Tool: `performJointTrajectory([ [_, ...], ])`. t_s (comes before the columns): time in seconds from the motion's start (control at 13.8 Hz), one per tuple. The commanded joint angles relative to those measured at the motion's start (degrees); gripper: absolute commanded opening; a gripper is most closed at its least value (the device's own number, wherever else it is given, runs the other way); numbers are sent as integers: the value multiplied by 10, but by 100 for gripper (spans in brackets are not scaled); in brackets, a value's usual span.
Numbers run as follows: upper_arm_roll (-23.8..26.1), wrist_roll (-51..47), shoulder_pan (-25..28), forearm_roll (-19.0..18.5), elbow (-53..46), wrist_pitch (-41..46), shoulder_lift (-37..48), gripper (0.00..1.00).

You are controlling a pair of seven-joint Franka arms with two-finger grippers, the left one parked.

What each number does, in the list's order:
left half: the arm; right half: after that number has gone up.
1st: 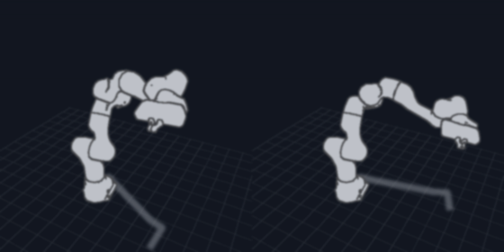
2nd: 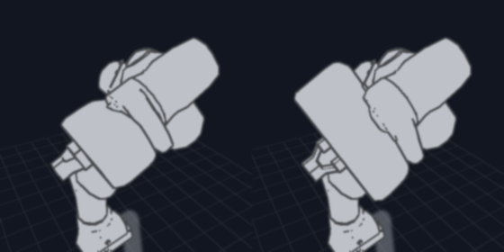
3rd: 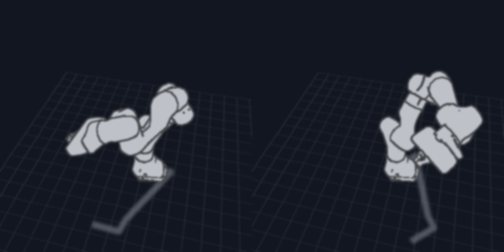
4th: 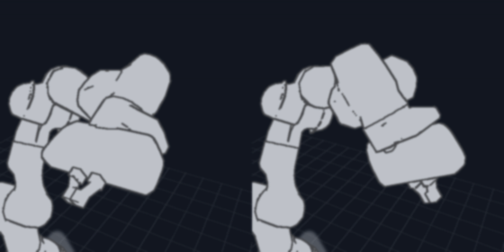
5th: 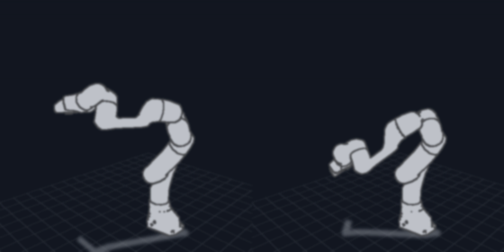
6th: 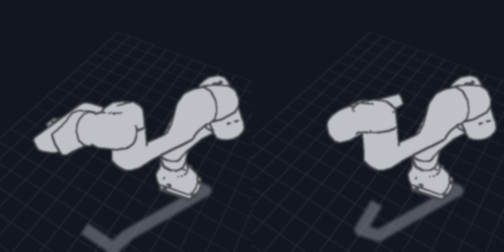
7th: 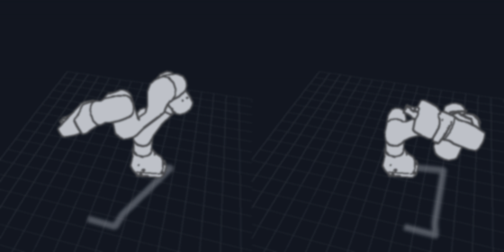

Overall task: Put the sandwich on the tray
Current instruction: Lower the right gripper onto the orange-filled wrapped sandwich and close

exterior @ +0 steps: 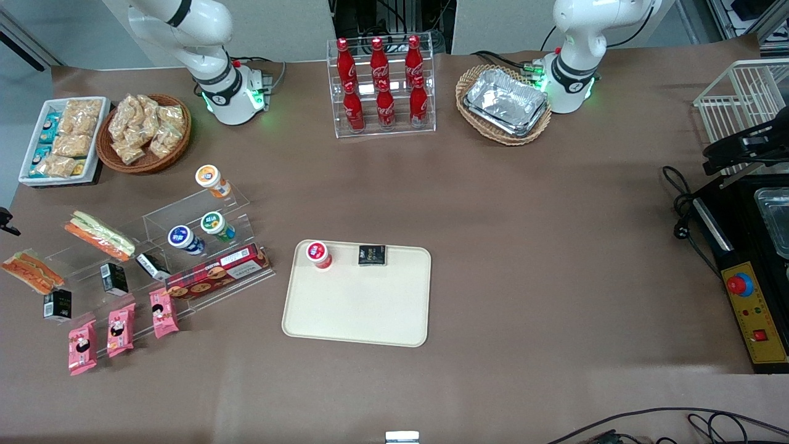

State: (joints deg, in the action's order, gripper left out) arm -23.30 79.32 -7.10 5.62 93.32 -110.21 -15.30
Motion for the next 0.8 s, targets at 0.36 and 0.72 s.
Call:
performJointTrajectory([
  [0.36,-1,161,-29,65,5,-97,-62,100],
  [0.72,0,181,-41,69,5,-126,-94,100],
])
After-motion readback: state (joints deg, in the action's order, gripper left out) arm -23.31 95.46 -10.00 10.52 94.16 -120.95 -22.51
